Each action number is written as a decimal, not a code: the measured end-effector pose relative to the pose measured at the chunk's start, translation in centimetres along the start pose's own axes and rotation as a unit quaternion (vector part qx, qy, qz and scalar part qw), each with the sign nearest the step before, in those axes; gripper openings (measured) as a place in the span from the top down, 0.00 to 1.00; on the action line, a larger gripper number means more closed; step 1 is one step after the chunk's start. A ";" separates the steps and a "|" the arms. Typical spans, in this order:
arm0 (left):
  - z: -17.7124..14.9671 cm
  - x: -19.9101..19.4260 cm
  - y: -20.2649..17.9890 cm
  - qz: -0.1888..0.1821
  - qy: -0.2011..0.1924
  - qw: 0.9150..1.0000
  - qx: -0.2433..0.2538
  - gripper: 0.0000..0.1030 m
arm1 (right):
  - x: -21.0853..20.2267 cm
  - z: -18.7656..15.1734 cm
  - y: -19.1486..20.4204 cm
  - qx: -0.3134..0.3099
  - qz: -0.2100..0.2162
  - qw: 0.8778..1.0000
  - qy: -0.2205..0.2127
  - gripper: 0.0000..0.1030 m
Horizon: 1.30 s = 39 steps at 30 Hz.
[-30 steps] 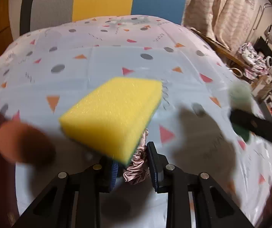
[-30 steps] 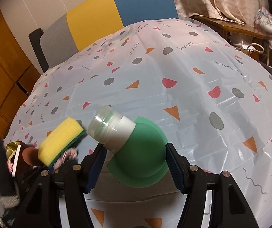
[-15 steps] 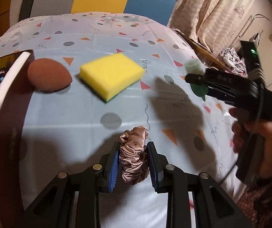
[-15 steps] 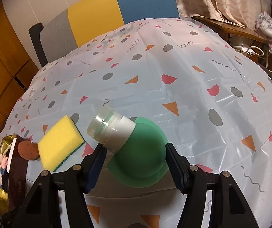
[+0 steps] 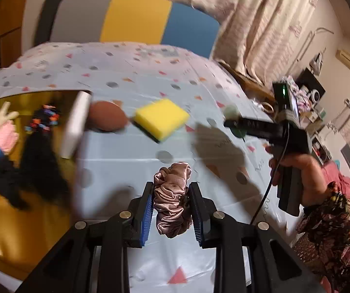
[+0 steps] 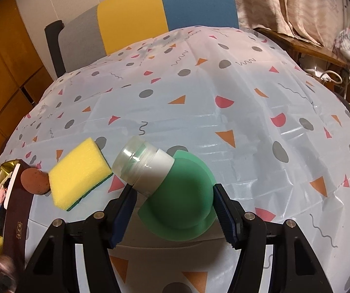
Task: Organize soft objects
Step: 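Carry the scrunchie into the gold tray and open the left gripper while the right holds the green sponge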
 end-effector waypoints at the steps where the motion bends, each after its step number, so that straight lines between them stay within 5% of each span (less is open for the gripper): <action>1: 0.0 -0.7 0.7 0.004 -0.005 1.000 -0.005 0.73 | 0.0 -0.1 0.1 -0.002 -0.001 1.000 0.000 0.38; 12: -1.7 -5.7 9.3 0.071 -0.024 0.995 -0.064 0.73 | 0.0 -0.3 0.2 -0.003 -0.001 1.000 -0.001 0.38; 22: -4.2 -6.1 16.5 0.146 0.006 0.985 -0.097 0.73 | -0.7 -0.5 0.5 -0.011 0.001 1.000 -0.017 0.38; 29: -5.3 -6.7 19.0 0.189 0.012 0.976 -0.109 0.53 | -0.8 -0.9 1.1 -0.023 -0.004 0.999 -0.022 0.38; 39: -6.0 -8.4 19.5 0.175 -0.032 0.974 -0.140 0.46 | -1.3 -1.5 2.4 -0.042 0.000 0.999 -0.032 0.38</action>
Point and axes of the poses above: each gripper's, at about its wrist camera, not at the fingertips, and x roughly the way its jaws point, y to its left, z to its top, the point moved 1 cm from there along x, roughly the way its jaws point, and after that the axes turned 5 degrees about x, right-handed, at the moved point
